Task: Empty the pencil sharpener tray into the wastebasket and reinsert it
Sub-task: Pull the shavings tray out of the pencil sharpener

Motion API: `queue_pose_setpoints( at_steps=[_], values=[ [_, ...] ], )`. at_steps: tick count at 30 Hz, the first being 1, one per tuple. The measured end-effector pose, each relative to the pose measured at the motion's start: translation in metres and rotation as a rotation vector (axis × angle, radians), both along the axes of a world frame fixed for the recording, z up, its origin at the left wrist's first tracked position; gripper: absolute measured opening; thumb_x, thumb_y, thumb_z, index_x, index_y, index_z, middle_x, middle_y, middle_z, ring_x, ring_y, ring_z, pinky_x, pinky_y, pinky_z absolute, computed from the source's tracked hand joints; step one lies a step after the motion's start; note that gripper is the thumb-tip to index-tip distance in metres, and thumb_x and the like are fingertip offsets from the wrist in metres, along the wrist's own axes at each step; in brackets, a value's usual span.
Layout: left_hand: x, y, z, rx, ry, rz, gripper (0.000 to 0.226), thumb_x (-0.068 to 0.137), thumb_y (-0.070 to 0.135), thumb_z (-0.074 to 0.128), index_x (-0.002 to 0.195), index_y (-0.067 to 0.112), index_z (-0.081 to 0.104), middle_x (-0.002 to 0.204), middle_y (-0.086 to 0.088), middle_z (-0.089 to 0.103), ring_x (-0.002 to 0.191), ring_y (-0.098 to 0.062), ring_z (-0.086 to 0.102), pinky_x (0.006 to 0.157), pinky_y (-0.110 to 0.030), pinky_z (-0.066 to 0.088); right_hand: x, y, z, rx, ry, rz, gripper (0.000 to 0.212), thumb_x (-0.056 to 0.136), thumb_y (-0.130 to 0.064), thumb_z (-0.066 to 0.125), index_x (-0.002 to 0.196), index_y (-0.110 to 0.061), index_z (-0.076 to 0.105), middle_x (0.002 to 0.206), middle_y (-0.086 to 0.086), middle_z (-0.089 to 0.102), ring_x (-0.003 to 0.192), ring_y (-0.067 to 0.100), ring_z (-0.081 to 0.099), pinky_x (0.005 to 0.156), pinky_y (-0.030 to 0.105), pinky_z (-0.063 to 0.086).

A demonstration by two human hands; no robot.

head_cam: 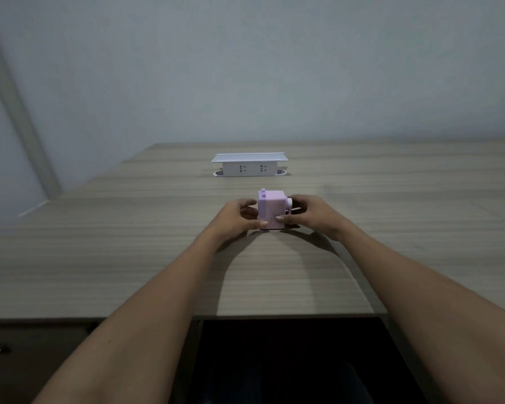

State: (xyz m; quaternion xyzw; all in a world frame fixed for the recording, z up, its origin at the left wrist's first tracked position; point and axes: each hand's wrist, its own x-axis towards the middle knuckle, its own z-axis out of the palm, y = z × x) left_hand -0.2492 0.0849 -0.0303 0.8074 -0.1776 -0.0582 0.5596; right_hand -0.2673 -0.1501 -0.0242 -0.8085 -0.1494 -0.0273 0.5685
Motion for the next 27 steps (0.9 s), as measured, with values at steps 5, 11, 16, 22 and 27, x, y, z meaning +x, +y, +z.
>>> queue_pose_setpoints(
  at_steps=[5, 11, 16, 22, 27],
  values=[
    [0.001, 0.003, 0.002, -0.014, 0.012, -0.014, 0.071, 0.072, 0.007, 0.088, 0.137, 0.002, 0.059, 0.119, -0.016, 0.074, 0.113, -0.03, 0.071, 0.102, -0.046, 0.055, 0.004, -0.004, 0.002, -0.039, 0.04, 0.01, 0.05, 0.08, -0.011, 0.083, 0.127, -0.006, 0.065, 0.117, 0.013, 0.073, 0.108, 0.025, 0.071, 0.093, 0.038, 0.059],
    [0.0, 0.014, 0.002, -0.022, -0.002, 0.019, 0.069, 0.075, -0.001, 0.085, 0.137, -0.005, 0.055, 0.123, -0.017, 0.071, 0.11, -0.026, 0.07, 0.082, -0.015, 0.059, 0.002, -0.002, 0.004, -0.041, 0.07, 0.018, 0.047, 0.081, -0.01, 0.081, 0.125, -0.006, 0.064, 0.117, 0.013, 0.073, 0.104, 0.021, 0.072, 0.085, 0.026, 0.058],
    [0.001, 0.044, 0.004, -0.014, 0.036, 0.073, 0.069, 0.076, 0.001, 0.084, 0.138, -0.003, 0.054, 0.117, -0.009, 0.072, 0.102, -0.017, 0.071, 0.08, -0.018, 0.058, -0.002, -0.002, 0.007, -0.051, 0.085, 0.02, 0.05, 0.082, -0.01, 0.08, 0.129, -0.005, 0.062, 0.118, 0.011, 0.073, 0.104, 0.02, 0.071, 0.082, 0.021, 0.058],
    [-0.007, 0.074, 0.022, 0.002, -0.003, 0.135, 0.061, 0.079, 0.001, 0.081, 0.135, -0.002, 0.058, 0.115, -0.01, 0.072, 0.099, -0.014, 0.073, 0.079, -0.016, 0.057, -0.003, -0.001, 0.012, -0.097, 0.08, -0.004, 0.057, 0.078, -0.016, 0.085, 0.13, -0.008, 0.063, 0.118, 0.01, 0.073, 0.109, 0.022, 0.071, 0.088, 0.026, 0.058],
    [-0.01, 0.073, 0.054, -0.028, -0.077, 0.126, 0.049, 0.081, 0.001, 0.08, 0.127, 0.002, 0.065, 0.108, -0.006, 0.075, 0.095, -0.011, 0.073, 0.073, -0.01, 0.056, -0.006, 0.003, 0.046, -0.106, -0.008, -0.041, 0.072, 0.075, -0.022, 0.087, 0.138, -0.007, 0.056, 0.128, 0.004, 0.067, 0.115, 0.016, 0.066, 0.084, 0.016, 0.053]
  ],
)
